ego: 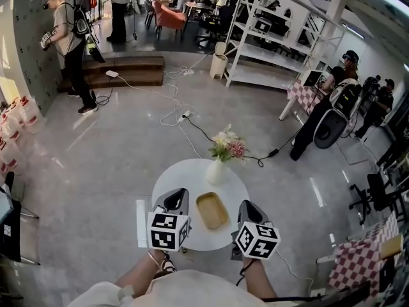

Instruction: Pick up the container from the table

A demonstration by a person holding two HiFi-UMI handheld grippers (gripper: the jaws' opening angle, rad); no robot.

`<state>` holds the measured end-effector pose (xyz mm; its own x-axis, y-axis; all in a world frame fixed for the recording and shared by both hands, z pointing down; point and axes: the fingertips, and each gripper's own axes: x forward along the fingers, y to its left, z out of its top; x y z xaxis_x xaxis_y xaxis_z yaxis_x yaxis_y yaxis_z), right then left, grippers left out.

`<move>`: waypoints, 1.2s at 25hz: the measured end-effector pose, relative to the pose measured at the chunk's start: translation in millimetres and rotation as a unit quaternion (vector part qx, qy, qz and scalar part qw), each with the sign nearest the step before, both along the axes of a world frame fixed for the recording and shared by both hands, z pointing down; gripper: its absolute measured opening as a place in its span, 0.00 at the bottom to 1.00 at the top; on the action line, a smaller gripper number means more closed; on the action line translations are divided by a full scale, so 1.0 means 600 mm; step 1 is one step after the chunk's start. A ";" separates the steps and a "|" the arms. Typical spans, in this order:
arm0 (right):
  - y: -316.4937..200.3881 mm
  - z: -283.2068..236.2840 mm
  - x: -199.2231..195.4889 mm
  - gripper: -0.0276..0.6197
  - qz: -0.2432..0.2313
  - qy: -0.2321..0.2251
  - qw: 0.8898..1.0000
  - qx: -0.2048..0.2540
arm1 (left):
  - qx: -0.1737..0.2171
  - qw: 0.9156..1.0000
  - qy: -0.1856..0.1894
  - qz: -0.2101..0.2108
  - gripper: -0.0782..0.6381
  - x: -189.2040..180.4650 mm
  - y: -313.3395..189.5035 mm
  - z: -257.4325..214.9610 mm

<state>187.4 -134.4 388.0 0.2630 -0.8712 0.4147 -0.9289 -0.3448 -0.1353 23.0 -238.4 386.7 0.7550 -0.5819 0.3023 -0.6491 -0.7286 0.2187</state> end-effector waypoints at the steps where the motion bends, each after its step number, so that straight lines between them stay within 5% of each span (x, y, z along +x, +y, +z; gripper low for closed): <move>1: -0.004 0.000 0.004 0.08 0.003 0.001 1.000 -0.001 | 0.000 1.000 0.001 0.004 0.13 0.006 -0.006 0.001; 15: -0.037 0.037 0.039 0.08 0.016 -0.013 1.000 -0.019 | -0.018 1.000 -0.011 0.013 0.13 0.047 -0.055 0.040; 30: -0.089 0.074 0.057 0.08 -0.052 -0.043 0.997 -0.030 | -0.044 0.997 -0.034 -0.057 0.13 0.044 -0.055 0.072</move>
